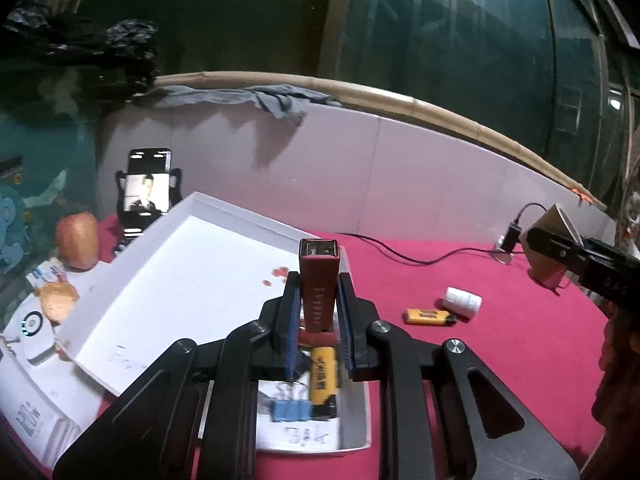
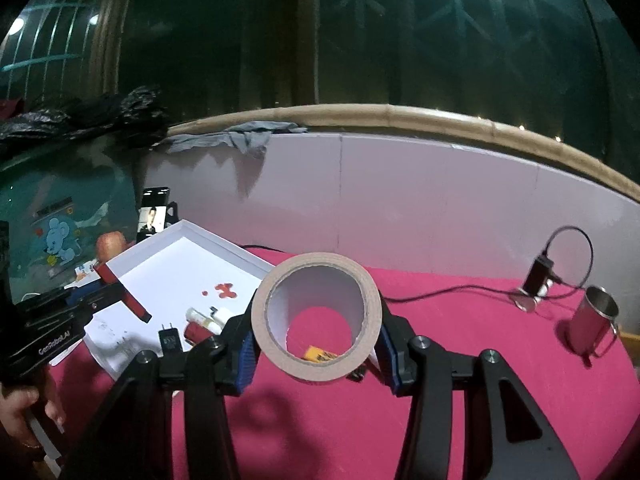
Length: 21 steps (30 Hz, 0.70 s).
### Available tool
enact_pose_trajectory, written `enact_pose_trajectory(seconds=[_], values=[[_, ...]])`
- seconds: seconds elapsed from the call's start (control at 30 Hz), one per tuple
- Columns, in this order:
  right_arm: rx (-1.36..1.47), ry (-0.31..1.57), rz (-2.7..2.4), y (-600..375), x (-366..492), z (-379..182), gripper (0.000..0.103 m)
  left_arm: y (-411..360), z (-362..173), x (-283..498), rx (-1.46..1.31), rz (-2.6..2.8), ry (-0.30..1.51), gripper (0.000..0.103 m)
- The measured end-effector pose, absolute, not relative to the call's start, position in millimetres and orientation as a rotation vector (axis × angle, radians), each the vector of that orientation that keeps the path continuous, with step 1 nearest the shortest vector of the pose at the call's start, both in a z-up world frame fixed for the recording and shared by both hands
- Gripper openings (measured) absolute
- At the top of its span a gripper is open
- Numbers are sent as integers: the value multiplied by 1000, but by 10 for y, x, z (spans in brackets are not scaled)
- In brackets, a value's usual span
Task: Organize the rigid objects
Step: 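Carry the red lighter and tape roll over the white tray with both tools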
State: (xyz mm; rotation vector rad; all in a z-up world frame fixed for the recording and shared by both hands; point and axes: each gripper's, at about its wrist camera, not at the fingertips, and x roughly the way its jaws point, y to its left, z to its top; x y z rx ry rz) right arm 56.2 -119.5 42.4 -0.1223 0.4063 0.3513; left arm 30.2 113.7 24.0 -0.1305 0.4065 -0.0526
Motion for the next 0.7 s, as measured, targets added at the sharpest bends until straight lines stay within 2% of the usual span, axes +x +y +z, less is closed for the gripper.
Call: enact_pose_trajectory(seconds=[0.7], values=[[-218,463,499,-251,887,537,49,1773,241,399,-138,101,445,16]])
